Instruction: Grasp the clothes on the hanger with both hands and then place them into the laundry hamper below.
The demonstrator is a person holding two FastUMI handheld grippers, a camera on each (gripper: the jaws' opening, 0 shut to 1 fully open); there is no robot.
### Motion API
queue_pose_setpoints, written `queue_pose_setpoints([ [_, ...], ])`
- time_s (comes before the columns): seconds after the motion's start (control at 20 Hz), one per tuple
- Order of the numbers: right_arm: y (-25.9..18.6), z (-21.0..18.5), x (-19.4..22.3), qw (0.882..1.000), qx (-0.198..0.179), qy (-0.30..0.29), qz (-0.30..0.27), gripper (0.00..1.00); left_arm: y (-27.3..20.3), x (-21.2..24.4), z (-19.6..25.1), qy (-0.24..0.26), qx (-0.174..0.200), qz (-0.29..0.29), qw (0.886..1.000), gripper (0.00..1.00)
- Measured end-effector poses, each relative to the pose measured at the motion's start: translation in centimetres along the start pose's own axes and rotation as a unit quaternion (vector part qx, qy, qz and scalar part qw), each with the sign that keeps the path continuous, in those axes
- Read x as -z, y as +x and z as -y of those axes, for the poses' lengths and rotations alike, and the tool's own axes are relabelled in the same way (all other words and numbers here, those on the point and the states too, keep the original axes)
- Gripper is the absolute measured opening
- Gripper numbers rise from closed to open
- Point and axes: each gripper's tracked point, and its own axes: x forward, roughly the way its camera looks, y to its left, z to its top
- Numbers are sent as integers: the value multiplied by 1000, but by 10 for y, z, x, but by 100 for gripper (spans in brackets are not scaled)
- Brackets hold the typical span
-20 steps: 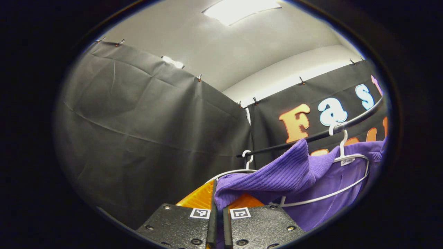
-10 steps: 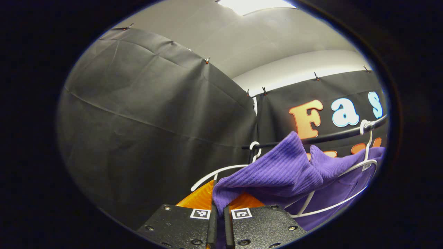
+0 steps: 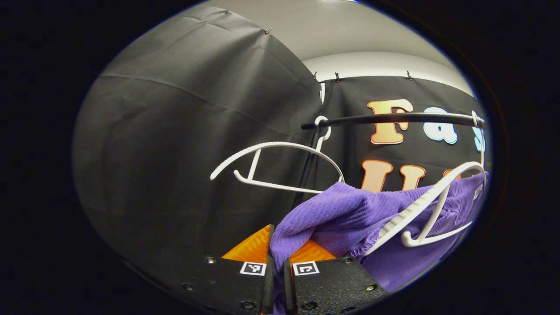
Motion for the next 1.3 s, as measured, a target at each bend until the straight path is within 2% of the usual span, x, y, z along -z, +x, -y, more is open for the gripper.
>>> queue_pose_setpoints([
  [0.05, 2, -2, 5, 1000, -2, -5, -4, 13, 1, 10, -4, 10, -3, -9, 1000, 9],
  [0.15, 7, -7, 14, 1000, -9, -7, -9, 13, -6, 35, -10, 10, -7, -38, 999, 10],
  [0.3, 9, -6, 22, 1000, -12, -11, -5, 13, -16, 58, -16, 7, -7, -50, 999, 9],
  [0.35, 11, -7, 27, 1000, -14, -17, -8, 17, -19, 63, -17, 8, -7, -53, 999, 10],
  [0.4, 12, -7, 32, 1000, -14, -22, -14, 13, -24, 68, -19, 5, -6, -57, 998, 10],
  [0.55, 16, 1, 45, 1000, -1, -24, -19, 13, -49, 80, -22, 3, 4, -59, 998, 10],
  [0.6, 20, 5, 49, 999, 1, -28, -17, 17, -53, 85, -23, 5, 6, -60, 998, 10],
  [0.65, 22, 8, 54, 999, 5, -35, -18, 13, -58, 90, -23, 5, 9, -66, 998, 10],
  [0.85, 17, 13, 68, 998, 10, -51, -23, 13, -72, 107, -26, 3, 15, -85, 996, 10],
  [0.9, 15, 15, 67, 998, 11, -56, -20, 9, -75, 107, -26, 8, 15, -85, 996, 10],
  [1.0, 13, 20, 69, 997, 16, -76, -19, 13, -78, 109, -23, 16, 22, -84, 996, 10],
  [1.05, 12, 24, 75, 996, 20, -87, -24, 8, -78, 111, -21, 21, 25, -85, 996, 10],
  [1.1, 12, 28, 81, 995, 25, -93, -29, 13, -80, 114, -19, 26, 28, -87, 995, 10],
  [1.3, -5, 51, 112, 993, 44, -84, -69, 13, -99, 127, -10, 42, 41, -91, 994, 10],
])
